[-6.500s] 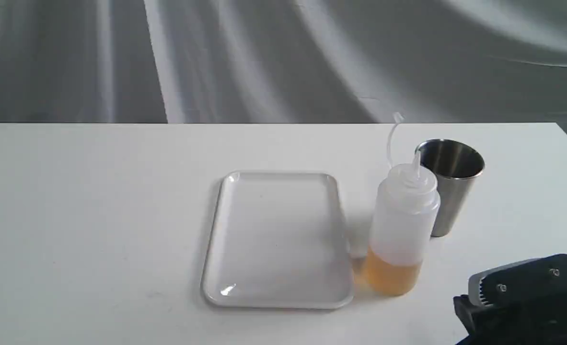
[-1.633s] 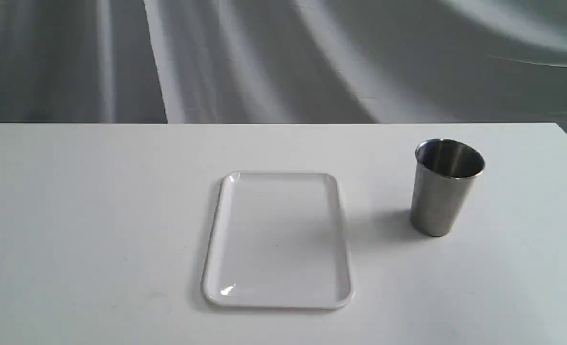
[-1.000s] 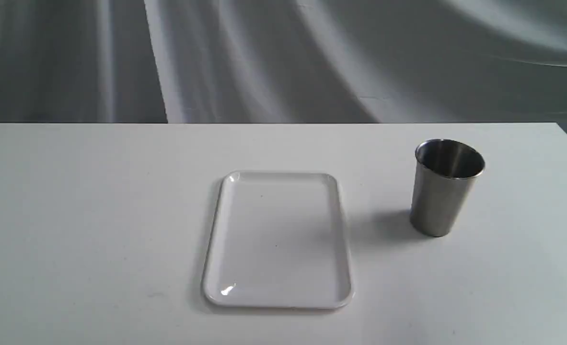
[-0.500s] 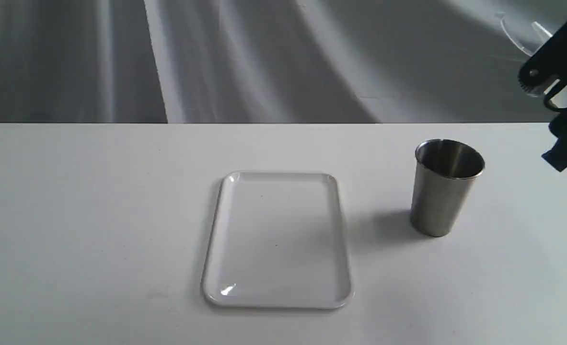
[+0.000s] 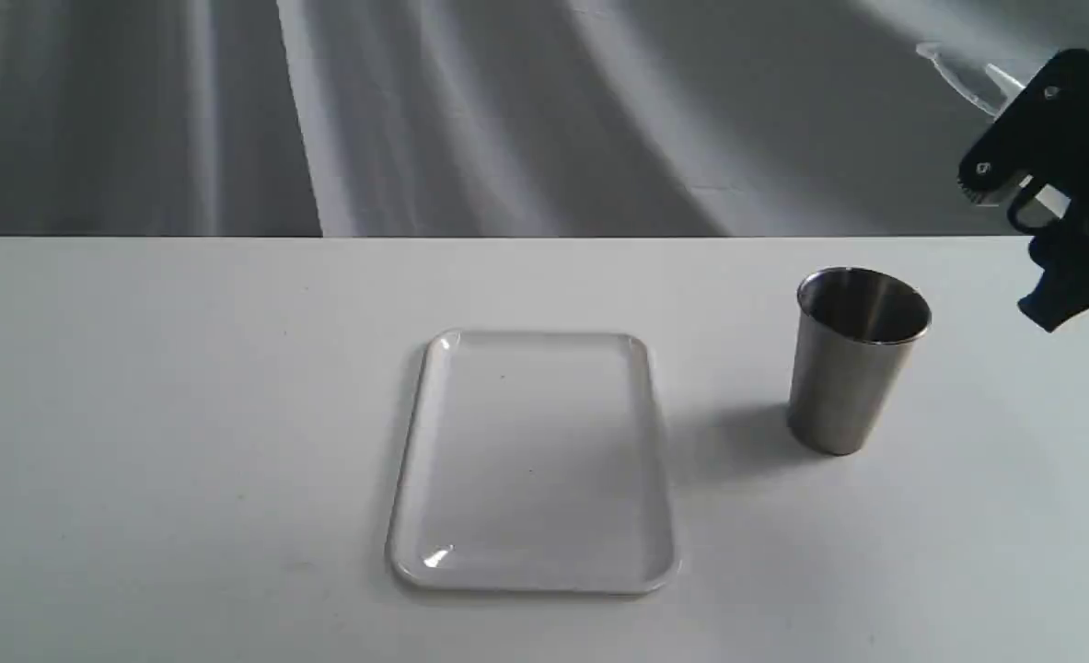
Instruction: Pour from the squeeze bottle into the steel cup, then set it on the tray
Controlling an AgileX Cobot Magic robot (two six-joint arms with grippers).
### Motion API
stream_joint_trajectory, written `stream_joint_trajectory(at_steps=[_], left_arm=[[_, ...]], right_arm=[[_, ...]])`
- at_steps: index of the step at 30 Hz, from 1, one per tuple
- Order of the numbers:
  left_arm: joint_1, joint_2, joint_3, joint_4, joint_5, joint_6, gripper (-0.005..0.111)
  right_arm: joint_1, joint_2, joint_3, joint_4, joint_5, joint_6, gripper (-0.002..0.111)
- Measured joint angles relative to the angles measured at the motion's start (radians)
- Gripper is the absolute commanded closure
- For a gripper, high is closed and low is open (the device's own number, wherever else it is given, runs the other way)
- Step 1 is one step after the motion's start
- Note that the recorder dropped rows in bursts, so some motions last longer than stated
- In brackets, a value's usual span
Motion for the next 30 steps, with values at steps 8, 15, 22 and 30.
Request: stream_joint_trajectory(at_steps=[8, 15, 22, 30], left_arm=[[0.000, 0.000, 0.000, 0.000, 0.000, 0.000, 0.107], [0.000, 0.000, 0.000, 0.000, 0.000, 0.000, 0.107], [0.000, 0.000, 0.000, 0.000, 0.000, 0.000, 0.107], [0.000, 0.000, 0.000, 0.000, 0.000, 0.000, 0.107]], right_arm=[[0.011, 0.079, 0.000, -0.002, 0.055, 0.013, 0.092], [0.048, 0.107, 0.000, -0.002, 0.119, 0.011, 0.092], [0.087, 0.107, 0.000, -0.002, 0.148, 0.007, 0.092], [0.115, 0.109, 0.000, -0.002, 0.174, -0.038, 0.092]])
